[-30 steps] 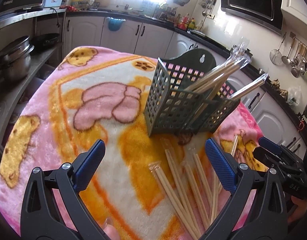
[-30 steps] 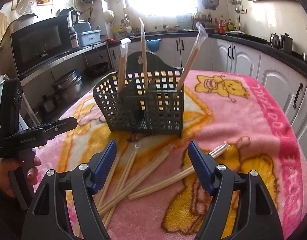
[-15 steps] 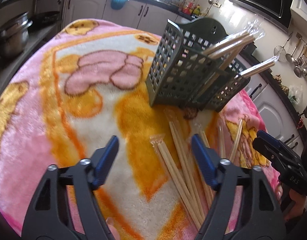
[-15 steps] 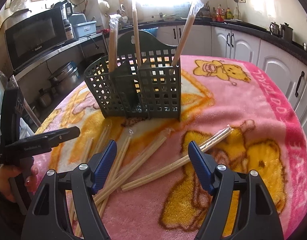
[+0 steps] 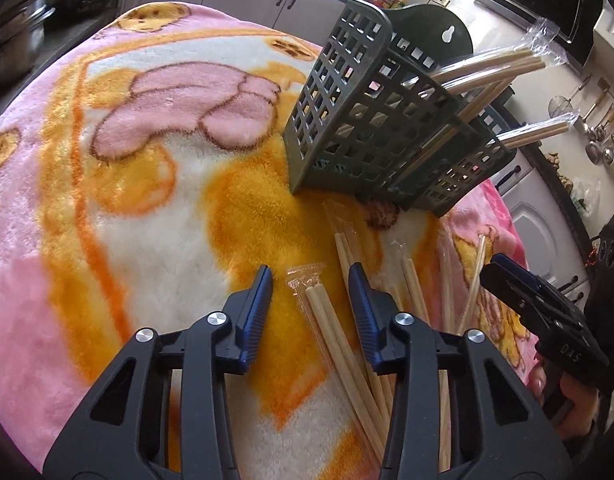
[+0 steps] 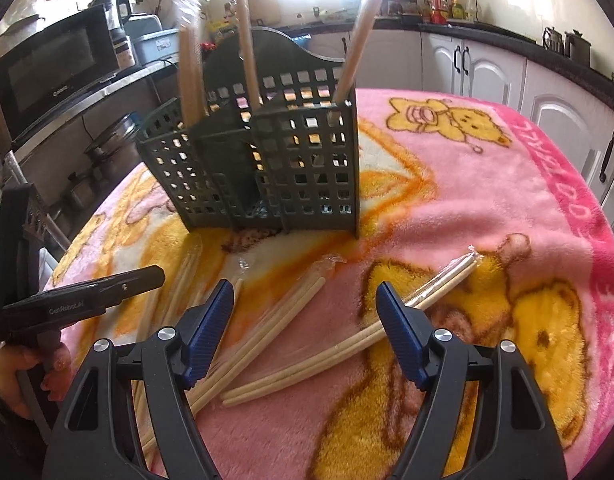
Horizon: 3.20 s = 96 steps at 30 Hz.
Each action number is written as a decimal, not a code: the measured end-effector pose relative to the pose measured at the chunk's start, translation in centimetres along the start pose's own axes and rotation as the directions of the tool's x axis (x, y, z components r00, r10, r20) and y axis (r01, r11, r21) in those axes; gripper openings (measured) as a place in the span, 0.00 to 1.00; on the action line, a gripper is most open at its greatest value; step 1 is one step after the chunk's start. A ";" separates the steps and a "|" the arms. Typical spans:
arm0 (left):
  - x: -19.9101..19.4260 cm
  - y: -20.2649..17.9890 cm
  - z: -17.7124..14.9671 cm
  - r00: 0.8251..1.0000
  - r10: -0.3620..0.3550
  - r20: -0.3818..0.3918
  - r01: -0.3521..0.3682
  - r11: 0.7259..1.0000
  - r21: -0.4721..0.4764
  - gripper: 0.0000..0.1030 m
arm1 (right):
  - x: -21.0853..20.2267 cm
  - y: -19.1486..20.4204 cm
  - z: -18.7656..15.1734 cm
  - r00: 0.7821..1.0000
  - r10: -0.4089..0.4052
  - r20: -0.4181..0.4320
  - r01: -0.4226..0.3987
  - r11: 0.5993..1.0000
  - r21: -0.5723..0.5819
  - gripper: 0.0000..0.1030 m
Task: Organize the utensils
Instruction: 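Close the left tool on a wrapped chopstick while the right tool grasps another chopstick, then lift both held chopsticks and carry them above the green caddy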
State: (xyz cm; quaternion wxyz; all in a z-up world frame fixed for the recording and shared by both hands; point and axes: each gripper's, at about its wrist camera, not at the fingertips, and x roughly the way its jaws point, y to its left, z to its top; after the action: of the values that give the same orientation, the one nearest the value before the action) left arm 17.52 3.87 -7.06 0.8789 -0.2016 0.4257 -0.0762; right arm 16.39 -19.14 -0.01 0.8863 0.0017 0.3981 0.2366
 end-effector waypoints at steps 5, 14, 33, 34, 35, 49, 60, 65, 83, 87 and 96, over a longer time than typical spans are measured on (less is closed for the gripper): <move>0.4 0.2 0.2 1.000 0.019 0.007 -0.019 1.000 0.006 0.18 | 1.9 -0.7 0.6 0.999 -0.001 -0.041 0.002 1.000 0.022 0.69; 0.5 0.5 0.2 1.000 0.012 0.012 -0.012 1.000 0.008 0.14 | 5.0 -1.4 1.6 0.994 0.024 -0.103 -0.015 0.996 0.085 0.52; -0.1 2.2 0.0 0.999 -0.028 0.018 0.029 0.999 -0.040 0.07 | 3.9 -1.6 1.3 0.996 0.077 -0.052 -0.071 0.992 0.107 0.06; -0.2 2.3 0.0 0.999 -0.029 0.019 0.030 0.999 -0.042 0.07 | 3.7 -1.5 1.3 0.996 0.081 -0.047 -0.075 0.991 0.108 0.06; -0.3 2.4 -0.1 0.999 -0.030 0.022 0.031 0.999 -0.045 0.06 | 3.3 -1.4 1.3 0.996 0.087 -0.036 -0.083 0.990 0.111 0.06; -6.0 1.6 0.9 0.988 -0.042 0.150 0.048 0.998 -0.034 0.03 | -3.3 -0.3 1.5 0.986 0.124 0.113 -0.135 0.987 0.090 0.05; -9.9 -1.1 2.3 0.964 -0.098 0.246 0.096 0.995 0.019 0.03 | -8.3 0.3 2.5 0.966 0.118 0.229 -0.133 0.990 0.051 0.05; -11.1 -2.6 2.9 0.954 -0.120 0.274 0.111 0.993 0.049 0.03 | -10.5 0.0 2.8 0.953 0.100 0.285 -0.118 0.992 0.046 0.05; -14.9 -6.5 6.4 0.911 -0.197 0.362 0.143 0.975 0.169 0.03 | -15.3 0.1 4.1 0.908 0.087 0.410 -0.105 0.994 0.022 0.05; -15.7 -7.2 7.0 0.899 -0.211 0.383 0.147 0.971 0.191 0.03 | -15.9 0.3 4.5 0.899 0.090 0.428 -0.101 0.995 0.002 0.05; -17.5 -8.4 8.8 0.869 -0.247 0.429 0.158 0.960 0.233 0.03 | -16.9 1.2 5.8 0.880 0.113 0.461 -0.108 0.993 -0.038 0.04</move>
State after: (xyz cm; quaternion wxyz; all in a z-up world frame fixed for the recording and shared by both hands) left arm 13.73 4.11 13.96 0.9560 -0.1727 0.1756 -0.1595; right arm 10.29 -24.14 16.11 0.9407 0.0755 0.1733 0.2818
